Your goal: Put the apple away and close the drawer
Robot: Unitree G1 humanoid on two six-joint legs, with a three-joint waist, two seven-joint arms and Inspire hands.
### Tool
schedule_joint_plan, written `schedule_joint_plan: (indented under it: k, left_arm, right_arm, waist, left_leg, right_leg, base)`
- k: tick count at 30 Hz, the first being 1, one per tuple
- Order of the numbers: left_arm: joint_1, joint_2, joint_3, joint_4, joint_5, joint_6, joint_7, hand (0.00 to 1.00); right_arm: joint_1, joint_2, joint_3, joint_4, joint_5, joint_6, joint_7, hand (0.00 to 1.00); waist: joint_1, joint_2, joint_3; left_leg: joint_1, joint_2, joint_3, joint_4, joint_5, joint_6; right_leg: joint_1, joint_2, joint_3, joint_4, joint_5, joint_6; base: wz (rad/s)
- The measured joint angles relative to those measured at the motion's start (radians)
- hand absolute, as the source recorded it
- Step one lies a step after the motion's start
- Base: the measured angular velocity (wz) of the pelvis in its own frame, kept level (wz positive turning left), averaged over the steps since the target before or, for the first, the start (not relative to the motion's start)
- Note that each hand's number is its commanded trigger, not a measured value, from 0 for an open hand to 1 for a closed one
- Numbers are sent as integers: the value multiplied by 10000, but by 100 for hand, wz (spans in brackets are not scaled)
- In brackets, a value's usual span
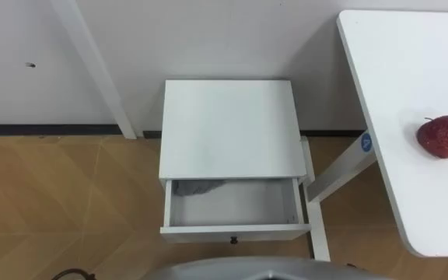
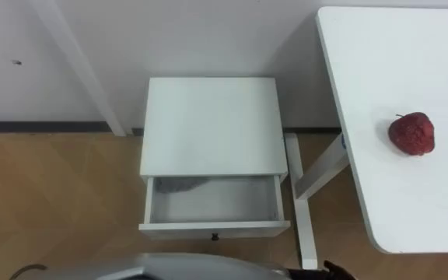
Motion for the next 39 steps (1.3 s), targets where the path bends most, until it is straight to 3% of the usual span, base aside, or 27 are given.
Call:
schedule_joint_plan:
  k: [6, 9, 10, 13, 19, 22, 26, 33, 35, 39]
  left_arm:
    - [-81, -16, 81, 9, -108, -26, 97, 0]
    - [-41, 7, 649, -5, -177, -189, 230, 0]
    - [7, 60, 780, 7, -434, -244, 296, 0]
    - [87, 110, 1245, 126, -608, -347, 525, 0]
    - [363, 193, 1583, 118, -732, -437, 609, 0]
    - [403, 216, 1700, -37, -653, -423, 577, 0]
    - [426, 303, 2037, -177, -661, -406, 569, 0]
    - [629, 404, 2048, -796, -740, -394, 346, 0]
    - [688, 408, 2045, -1001, -723, -428, 238, 0]
    - [659, 413, 1947, -1084, -693, -447, 147, 0]
  right_arm:
    - [83, 40, -393, 35, 1310, 2, -405, 0]
    - [133, 39, -1665, -20, 2785, 16, -693, 0]
    - [67, 22, -2305, -43, 3761, 11, -906, 0]
    - [92, -5, -3872, -174, 6460, -2, -1389, 0]
    - [309, -57, -5779, -1164, 9728, -252, -2248, 0]
    - [288, -160, -6725, -1423, 10320, -254, -2812, 0]
    - [173, -436, -7376, -2111, 10585, -352, -3480, 0]
    - [-193, -953, -7532, -4207, 10537, -995, -5257, 0]
    - [-307, -1072, -7593, -4735, 10142, -1063, -5738, 0]
    - [-352, -1150, -7584, -6796, 8833, -1377, -6913, 0]
  waist:
    - [-26, 10, -4]
    - [-169, 17, 3]
    - [-319, -58, 54]
    - [-623, -75, 55]
    - [-1094, -142, 1]
    - [-1149, -214, -51]
    - [-1223, -247, -37]
    - [-1396, -351, -45]
    - [-1419, -398, -74]
    - [-1403, -342, -53]
  left_leg:
    - [82, 4, 93, -14, -1, 3]
    - [74, 2, 97, -3, -1, 3]
    - [52, 3, 92, -4, -1, 4]
    - [140, 2, 89, -33, -6, 5]
    - [189, 5, 231, -98, -7, 9]
    - [223, 18, 309, -145, -1, 17]
    - [221, 9, 379, -147, 7, 34]
    - [44, 2, 349, -108, 14, 47]
    - [-131, 2, 358, -83, 36, 52]
    - [-152, 3, 364, -161, 48, 46]
  right_leg:
    - [-6, 1, 136, 2, 0, 0]
    - [0, 1, 152, 8, 0, 0]
    - [17, 0, 139, 9, 0, 0]
    - [81, 5, 135, 8, -3, -3]
    - [48, 9, 279, 30, -3, -3]
    - [-42, 11, 322, 185, -6, -4]
    - [-88, 8, 419, 225, -6, -4]
    - [-230, 3, 404, 213, -6, -4]
    - [-393, -2, 403, 215, -6, -4]
    - [-451, 11, 414, 205, -6, -4]
  base:
    - [-4]
    - [-1]
    - [0]
    - [0]
    - [-8]
    - [-6]
    - [-6]
    - [0]
    - [0]
    - [0]
